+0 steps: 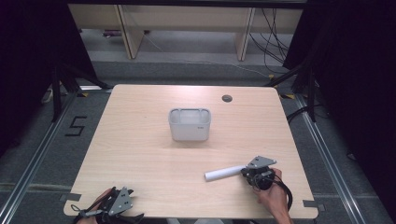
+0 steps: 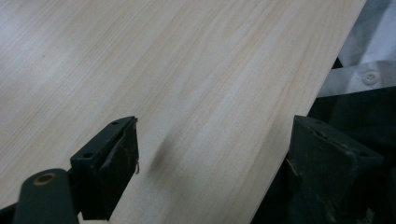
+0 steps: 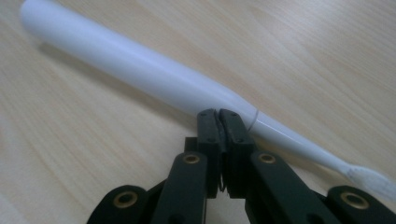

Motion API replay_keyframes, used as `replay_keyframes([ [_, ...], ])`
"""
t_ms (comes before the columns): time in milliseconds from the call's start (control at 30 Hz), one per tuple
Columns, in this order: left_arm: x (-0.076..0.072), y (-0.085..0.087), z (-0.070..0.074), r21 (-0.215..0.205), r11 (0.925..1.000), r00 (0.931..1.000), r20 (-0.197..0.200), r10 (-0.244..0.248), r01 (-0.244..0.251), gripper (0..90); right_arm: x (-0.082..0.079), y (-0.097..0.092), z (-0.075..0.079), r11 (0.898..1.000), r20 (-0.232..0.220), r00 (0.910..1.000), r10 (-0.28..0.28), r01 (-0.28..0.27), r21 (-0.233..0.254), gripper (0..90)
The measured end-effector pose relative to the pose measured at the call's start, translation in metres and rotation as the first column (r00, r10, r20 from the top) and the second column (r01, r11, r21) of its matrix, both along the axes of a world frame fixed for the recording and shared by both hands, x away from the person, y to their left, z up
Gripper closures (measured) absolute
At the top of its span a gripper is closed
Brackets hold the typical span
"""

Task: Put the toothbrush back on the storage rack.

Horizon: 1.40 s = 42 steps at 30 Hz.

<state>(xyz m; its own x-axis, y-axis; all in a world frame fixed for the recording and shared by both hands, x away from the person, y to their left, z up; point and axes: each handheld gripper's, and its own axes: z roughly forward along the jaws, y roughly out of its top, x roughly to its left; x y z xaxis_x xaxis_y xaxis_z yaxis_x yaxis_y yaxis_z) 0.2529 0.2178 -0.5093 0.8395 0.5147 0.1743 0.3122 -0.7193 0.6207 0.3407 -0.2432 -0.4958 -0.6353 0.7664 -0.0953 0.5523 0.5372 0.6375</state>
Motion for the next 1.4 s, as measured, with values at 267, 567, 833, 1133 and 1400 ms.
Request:
replay_keyframes([
  [267, 0.0, 0.0, -0.001, -0.012, 0.9998, 0.9999, -0.008, 0.015, -0.015, 15.8, 0.015, 0.006, -0.001, 1.0, 0.017, 0.9998, -0.003, 0.003, -0.011, 87.1],
  [567, 0.0, 0.0, 0.0, -0.002, 1.0, 1.0, 0.002, 0.0, 0.0, 15.9, 0.031, 0.019, -0.002, 1.0, 0.023, 0.9997, 0.002, -0.002, -0.029, 86.1],
  [833, 0.0, 0.001, 0.001, 0.0, 1.0, 1.0, 0.002, 0.006, -0.006, 15.8, 0.043, 0.027, -0.002, 0.998, 0.035, 0.9991, 0.026, -0.024, -0.057, 85.3],
  [1133, -0.001, 0.001, 0.002, 0.003, 1.0, 1.0, 0.0, 0.001, -0.001, 15.8, 0.051, 0.041, -0.004, 0.997, 0.032, 0.9983, 0.049, -0.047, -0.066, 84.0],
  [1400, -0.001, 0.0, 0.001, 0.007, 0.9998, 0.9998, 0.003, 0.017, -0.017, 15.9, 0.055, 0.05, -0.005, 0.994, 0.027, 0.9973, 0.068, -0.066, -0.085, 82.6],
])
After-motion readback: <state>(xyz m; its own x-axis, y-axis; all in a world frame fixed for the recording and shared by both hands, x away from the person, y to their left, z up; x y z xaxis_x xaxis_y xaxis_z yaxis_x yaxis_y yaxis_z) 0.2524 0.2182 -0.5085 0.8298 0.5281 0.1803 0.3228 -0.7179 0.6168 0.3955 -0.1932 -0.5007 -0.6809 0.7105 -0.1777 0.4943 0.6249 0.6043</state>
